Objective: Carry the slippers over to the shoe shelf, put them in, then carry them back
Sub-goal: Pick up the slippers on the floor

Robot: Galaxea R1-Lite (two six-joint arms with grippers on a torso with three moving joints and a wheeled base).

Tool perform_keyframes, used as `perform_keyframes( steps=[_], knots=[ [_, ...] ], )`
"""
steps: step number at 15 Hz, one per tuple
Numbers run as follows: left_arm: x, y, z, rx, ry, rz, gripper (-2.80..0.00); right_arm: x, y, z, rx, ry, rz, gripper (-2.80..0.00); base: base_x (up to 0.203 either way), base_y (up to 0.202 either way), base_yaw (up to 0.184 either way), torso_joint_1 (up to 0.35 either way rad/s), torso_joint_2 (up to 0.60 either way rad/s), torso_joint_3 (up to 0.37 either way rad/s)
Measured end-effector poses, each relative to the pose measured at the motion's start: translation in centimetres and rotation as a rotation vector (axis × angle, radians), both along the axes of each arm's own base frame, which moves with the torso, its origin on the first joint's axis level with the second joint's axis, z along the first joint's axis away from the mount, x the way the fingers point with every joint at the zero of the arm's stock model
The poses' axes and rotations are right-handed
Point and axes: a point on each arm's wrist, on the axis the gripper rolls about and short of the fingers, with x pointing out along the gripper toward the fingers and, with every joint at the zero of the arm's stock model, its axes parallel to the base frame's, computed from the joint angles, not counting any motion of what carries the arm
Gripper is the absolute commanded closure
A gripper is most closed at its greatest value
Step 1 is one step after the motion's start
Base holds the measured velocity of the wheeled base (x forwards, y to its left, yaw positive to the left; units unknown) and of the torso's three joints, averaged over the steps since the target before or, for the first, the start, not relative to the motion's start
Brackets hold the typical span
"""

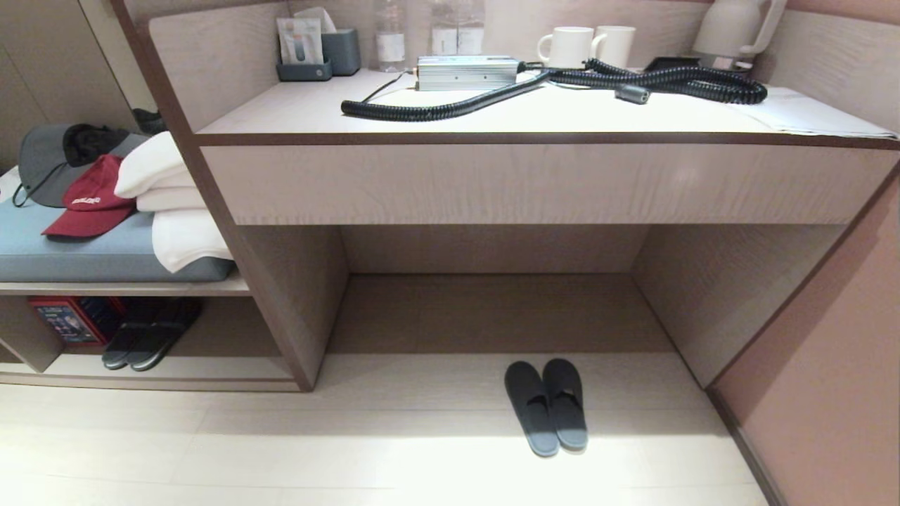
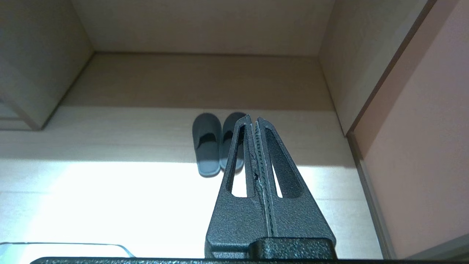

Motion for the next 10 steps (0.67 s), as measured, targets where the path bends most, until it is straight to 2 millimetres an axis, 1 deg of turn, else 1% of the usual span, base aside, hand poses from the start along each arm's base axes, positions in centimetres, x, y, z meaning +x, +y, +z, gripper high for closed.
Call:
perform_keyframes(
  steps=[10],
  knots=[
    [0.00,0.00,0.00,-0.002,0.000,0.000,0.00,0.00,0.00,-0.01,-0.006,0.001,0.000,0.00,0.000,0.000,0.000,0.003,0.00,-0.198]
  ],
)
